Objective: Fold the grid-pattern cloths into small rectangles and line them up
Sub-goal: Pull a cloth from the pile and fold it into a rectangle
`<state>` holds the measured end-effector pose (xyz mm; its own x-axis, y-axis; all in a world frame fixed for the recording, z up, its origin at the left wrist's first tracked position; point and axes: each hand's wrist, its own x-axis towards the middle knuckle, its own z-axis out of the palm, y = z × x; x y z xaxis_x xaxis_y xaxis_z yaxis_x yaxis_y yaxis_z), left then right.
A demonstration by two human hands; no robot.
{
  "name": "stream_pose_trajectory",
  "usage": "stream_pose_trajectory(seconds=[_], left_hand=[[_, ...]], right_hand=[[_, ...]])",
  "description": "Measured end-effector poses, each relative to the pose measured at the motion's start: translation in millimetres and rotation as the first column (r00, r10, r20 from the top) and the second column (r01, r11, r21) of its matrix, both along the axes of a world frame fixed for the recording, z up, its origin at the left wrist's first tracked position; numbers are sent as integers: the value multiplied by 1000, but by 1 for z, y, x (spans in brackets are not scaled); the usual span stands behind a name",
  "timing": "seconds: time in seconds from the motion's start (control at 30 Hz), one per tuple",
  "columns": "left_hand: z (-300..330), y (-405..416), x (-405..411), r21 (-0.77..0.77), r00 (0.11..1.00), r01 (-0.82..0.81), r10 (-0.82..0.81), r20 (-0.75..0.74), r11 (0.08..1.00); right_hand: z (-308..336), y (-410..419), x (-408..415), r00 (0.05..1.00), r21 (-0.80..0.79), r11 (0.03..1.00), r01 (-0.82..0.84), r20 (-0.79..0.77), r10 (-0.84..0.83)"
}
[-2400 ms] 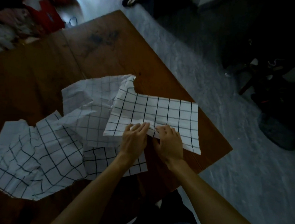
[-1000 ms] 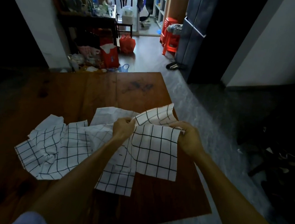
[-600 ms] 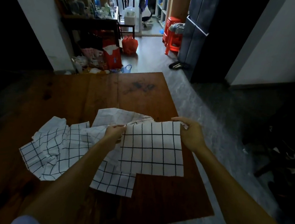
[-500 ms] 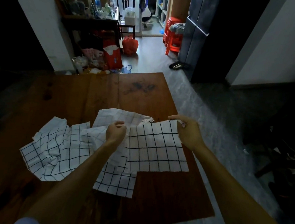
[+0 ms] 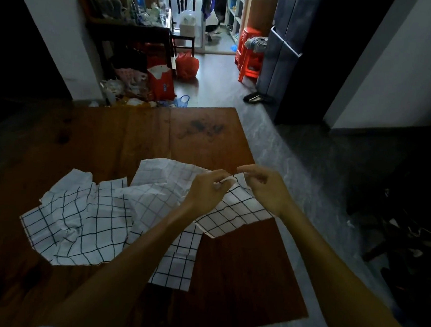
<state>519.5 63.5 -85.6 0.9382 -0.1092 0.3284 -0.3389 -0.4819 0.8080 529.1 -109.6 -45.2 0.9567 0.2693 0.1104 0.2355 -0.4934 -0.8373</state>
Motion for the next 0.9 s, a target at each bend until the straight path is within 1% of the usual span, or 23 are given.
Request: stream_pose_trajectory(seconds=[0.07, 0.1, 0.17, 0.23, 0.33, 0.43, 0.53, 0.6, 0.7, 0.8, 0.83, 0.87, 0.9], left_hand=[[-1, 1, 1, 8, 1000, -19, 19, -12, 1000], [-1, 1, 1, 15, 1000, -25, 25, -13, 1000], [0, 1, 2, 19, 999, -30, 30, -10, 999], [0, 0, 2, 5, 1000, -18, 18, -5, 1000], [2, 0, -1, 1, 1000, -15, 15, 4, 1000], [3, 2, -2, 9, 1000, 1, -1, 13, 1000], [8, 2, -2, 5, 1000, -5, 5, -4, 1000], [9, 5, -3, 20, 999, -38, 38, -29, 999], [2, 20, -2, 81, 991, -109, 114, -66, 991], [-3, 34, -3, 109, 986, -144, 152, -71, 984], [-3, 36, -3, 112, 986, -148, 155, -54, 983], [0, 36, -4, 126, 987, -151, 155, -30, 981], [3, 35, -5, 151, 989, -147, 149, -2, 978]], right_hand=[[-1, 0, -3, 997, 60, 997, 52, -66, -48], [-1, 1, -4, 996, 55, 997, 59, -65, -56], [-1, 5, -7, 997, 8, 997, 75, 19, -75], [-1, 9, -7, 990, 15, 994, 105, 97, -106], [0, 12, -6, 985, 90, 987, 133, 103, -142], [1, 12, -4, 990, 114, 988, 103, 81, -113], [4, 17, 0, 987, 149, 986, 69, 136, -89], [10, 18, 3, 978, 213, 969, 122, 143, -154], [18, 7, 10, 955, 255, 935, 248, 99, -280], [16, -6, 12, 937, 298, 898, 323, 31, -348], [14, -7, 12, 927, 284, 891, 354, 22, -375], [9, -6, 11, 910, 237, 887, 395, 33, -414], [5, -6, 11, 882, 147, 883, 446, 94, -461]])
